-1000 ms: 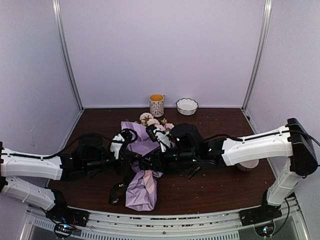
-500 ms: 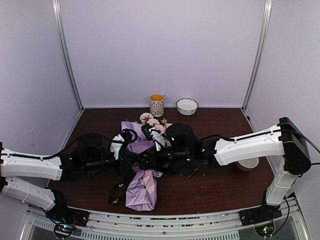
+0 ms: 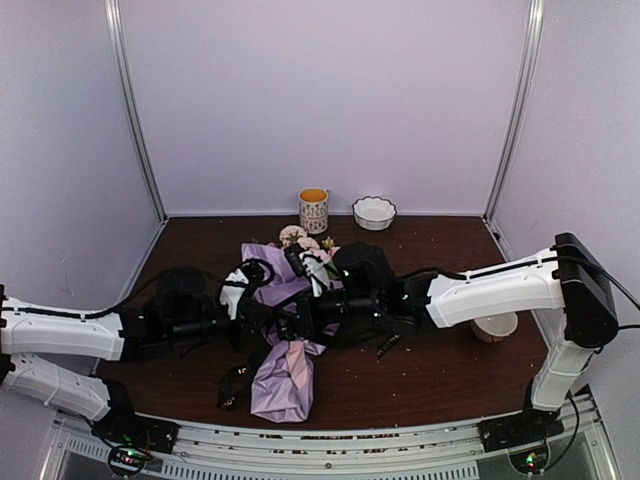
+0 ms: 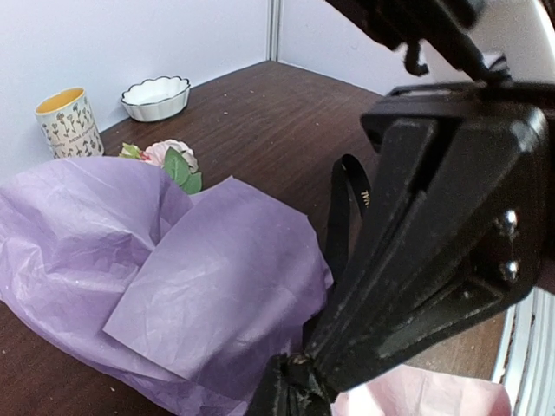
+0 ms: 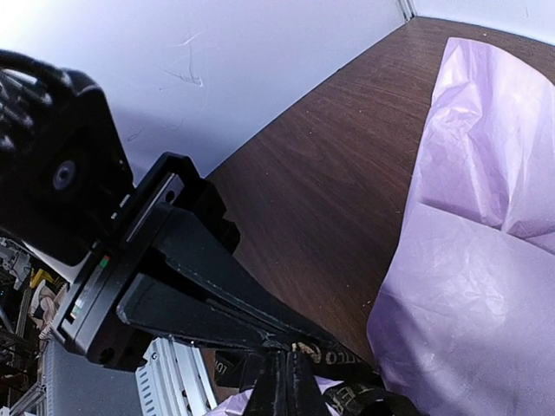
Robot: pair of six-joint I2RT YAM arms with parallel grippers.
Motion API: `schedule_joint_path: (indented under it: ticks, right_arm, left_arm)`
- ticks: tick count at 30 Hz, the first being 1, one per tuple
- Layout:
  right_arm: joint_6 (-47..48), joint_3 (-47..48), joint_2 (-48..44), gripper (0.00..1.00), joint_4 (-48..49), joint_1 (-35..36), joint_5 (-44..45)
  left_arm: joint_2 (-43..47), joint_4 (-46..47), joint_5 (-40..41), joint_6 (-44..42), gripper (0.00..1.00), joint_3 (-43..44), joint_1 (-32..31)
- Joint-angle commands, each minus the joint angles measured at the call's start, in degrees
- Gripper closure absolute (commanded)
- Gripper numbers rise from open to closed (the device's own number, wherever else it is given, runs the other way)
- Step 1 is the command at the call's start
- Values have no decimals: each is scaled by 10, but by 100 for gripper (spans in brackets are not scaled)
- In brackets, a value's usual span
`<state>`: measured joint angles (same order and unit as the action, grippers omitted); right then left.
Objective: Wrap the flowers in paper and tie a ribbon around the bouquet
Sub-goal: Pass from the left arm to the right, then pass from the right arm to the left
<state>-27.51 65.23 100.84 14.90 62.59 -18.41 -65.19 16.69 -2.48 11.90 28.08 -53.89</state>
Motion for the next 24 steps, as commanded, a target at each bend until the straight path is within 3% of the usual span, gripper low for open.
schedule_joint_path:
  ticks: [1,4,7,14,17,20,24]
  right_arm:
    - [-13,-13,-14,100,30,-12,-5]
    - [-9,-16,-17,100,22,-14,-2]
    - [-9,-17,-19,100,18,-15,1]
    - [-16,-16,-28,100,16,-15,20]
    - [-16,-16,-28,100,15,-14,24]
    - [-16,-15,-27,100,11,-14,26]
    - [-16,-14,-30,100,8,-14,26]
  left_arm:
    - [18,-49,38,0,75,21,2]
    - [31,-119,96,18,43,30,2]
    - [52,-191,131,40,31,40,2]
    - [131,-244,68,78,35,10,-14]
    - [153,-231,55,74,29,-7,-47]
    - [141,-201,48,67,24,-21,-59]
    - [88,-165,57,59,25,-16,-59]
